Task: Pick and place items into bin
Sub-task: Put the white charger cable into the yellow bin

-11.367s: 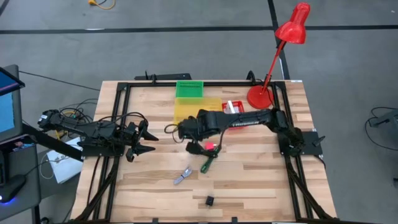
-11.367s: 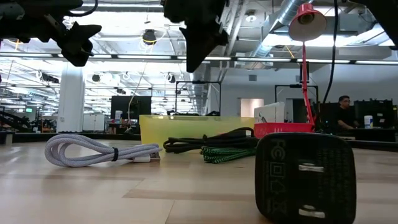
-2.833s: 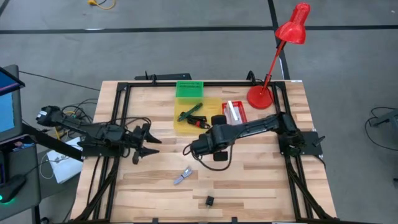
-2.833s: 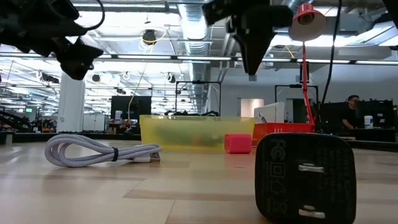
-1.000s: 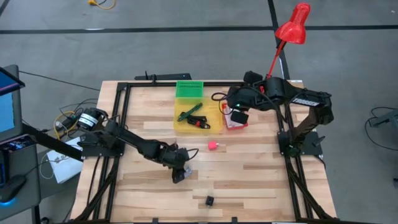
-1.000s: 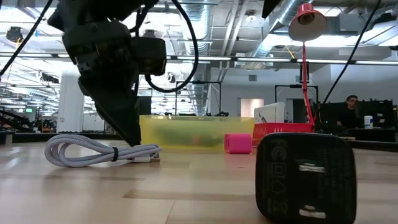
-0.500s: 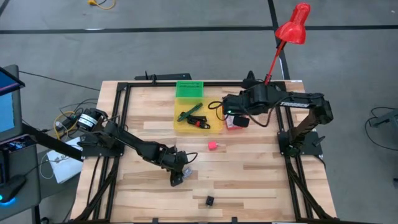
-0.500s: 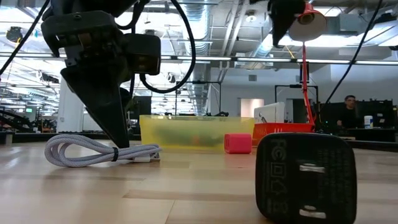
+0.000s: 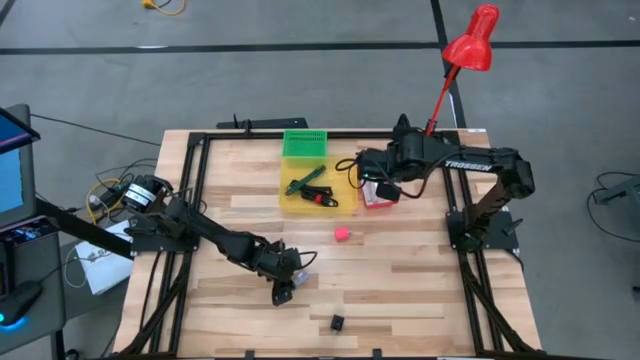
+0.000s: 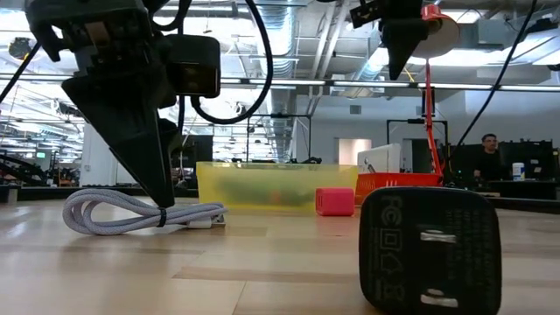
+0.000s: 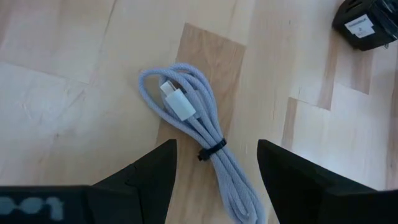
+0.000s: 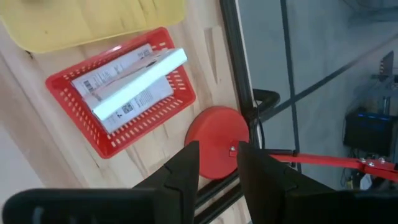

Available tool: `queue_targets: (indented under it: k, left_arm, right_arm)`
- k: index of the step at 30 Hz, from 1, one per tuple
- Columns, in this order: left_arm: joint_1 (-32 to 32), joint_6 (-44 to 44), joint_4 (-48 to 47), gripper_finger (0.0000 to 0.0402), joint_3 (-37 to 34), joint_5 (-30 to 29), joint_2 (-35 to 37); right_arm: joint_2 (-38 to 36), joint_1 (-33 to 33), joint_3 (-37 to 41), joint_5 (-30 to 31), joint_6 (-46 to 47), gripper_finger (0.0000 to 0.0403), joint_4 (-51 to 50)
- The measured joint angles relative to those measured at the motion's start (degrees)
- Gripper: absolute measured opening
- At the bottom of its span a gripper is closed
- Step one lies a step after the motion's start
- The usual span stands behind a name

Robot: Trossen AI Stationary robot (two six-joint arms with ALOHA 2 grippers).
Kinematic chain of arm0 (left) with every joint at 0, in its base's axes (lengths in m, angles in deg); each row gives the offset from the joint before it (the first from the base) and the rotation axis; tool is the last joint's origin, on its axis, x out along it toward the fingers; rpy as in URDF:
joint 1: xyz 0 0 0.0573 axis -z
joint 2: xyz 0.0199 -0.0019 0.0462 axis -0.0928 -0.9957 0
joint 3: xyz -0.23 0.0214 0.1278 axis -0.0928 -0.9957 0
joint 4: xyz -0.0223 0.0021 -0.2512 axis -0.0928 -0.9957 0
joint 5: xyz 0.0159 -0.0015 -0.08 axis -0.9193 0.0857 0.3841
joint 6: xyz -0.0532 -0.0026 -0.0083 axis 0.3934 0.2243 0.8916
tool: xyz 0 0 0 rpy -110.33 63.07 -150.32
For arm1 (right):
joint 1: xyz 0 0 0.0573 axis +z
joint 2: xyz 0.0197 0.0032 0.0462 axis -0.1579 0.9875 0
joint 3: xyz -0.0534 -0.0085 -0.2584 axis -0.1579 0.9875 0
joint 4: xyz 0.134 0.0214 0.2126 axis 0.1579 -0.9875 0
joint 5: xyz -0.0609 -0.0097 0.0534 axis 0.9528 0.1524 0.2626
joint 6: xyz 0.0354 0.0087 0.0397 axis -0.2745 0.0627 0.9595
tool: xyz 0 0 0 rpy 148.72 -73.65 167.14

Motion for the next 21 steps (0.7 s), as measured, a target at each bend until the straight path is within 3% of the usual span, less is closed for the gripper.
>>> queue_targets:
  k: [10, 21]
  left_arm:
    - [-0.3, -2.0, -0.6, 0.0215, 2.7, 1.5, -5.7]
    - [-1.1, -6.6, -8.6, 0.0208, 9.1, 1.7, -9.1]
  right_arm:
    - [0.0, 0.0, 0.0, 0.0, 0.0, 0.0102, 0.2]
    - [0.0, 0.1, 0.0, 0.0, 1.0, 0.0102, 0.3]
